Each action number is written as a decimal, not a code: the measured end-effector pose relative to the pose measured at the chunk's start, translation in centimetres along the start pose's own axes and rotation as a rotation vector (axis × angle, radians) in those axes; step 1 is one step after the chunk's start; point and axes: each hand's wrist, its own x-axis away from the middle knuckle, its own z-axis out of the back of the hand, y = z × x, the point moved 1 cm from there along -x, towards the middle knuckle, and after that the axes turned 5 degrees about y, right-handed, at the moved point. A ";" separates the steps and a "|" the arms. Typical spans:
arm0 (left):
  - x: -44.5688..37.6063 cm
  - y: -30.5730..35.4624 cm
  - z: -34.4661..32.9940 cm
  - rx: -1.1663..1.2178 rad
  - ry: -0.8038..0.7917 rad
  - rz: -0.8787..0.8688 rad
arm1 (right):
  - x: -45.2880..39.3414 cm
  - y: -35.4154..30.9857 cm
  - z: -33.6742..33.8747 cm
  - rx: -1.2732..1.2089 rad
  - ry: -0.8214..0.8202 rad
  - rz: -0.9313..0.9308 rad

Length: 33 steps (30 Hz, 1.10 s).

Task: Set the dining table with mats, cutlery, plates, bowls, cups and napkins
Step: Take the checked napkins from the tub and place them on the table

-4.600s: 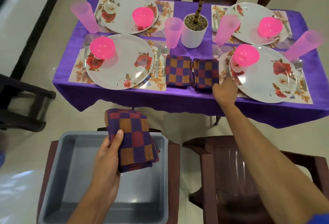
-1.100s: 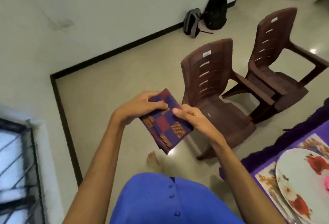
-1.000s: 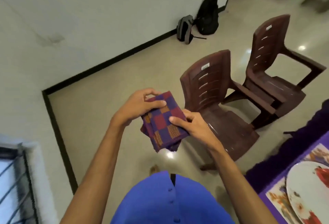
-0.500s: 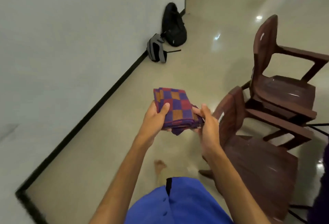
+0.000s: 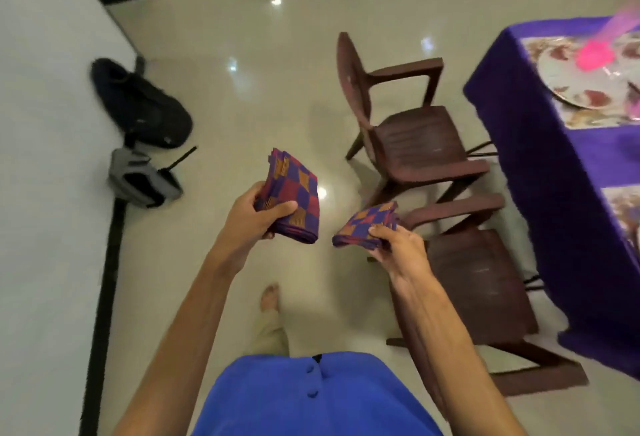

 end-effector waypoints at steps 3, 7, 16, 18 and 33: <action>-7.7 3.6 -1.9 -0.067 -0.180 -0.022 | -2.1 -1.4 -1.3 -0.108 0.162 0.007; -15.7 8.8 -7.3 -0.173 -0.427 -0.072 | -3.6 -4.4 -1.5 -0.265 0.331 0.083; -28.0 15.0 -24.9 -0.255 -0.719 -0.029 | -8.1 -11.0 4.5 -0.573 0.738 0.169; -29.3 16.3 -28.0 -0.264 -0.756 -0.030 | -9.4 -12.4 5.7 -0.641 0.811 0.173; -40.3 20.0 -46.8 -0.466 -1.006 0.019 | -24.1 -25.2 9.8 -0.734 1.049 0.161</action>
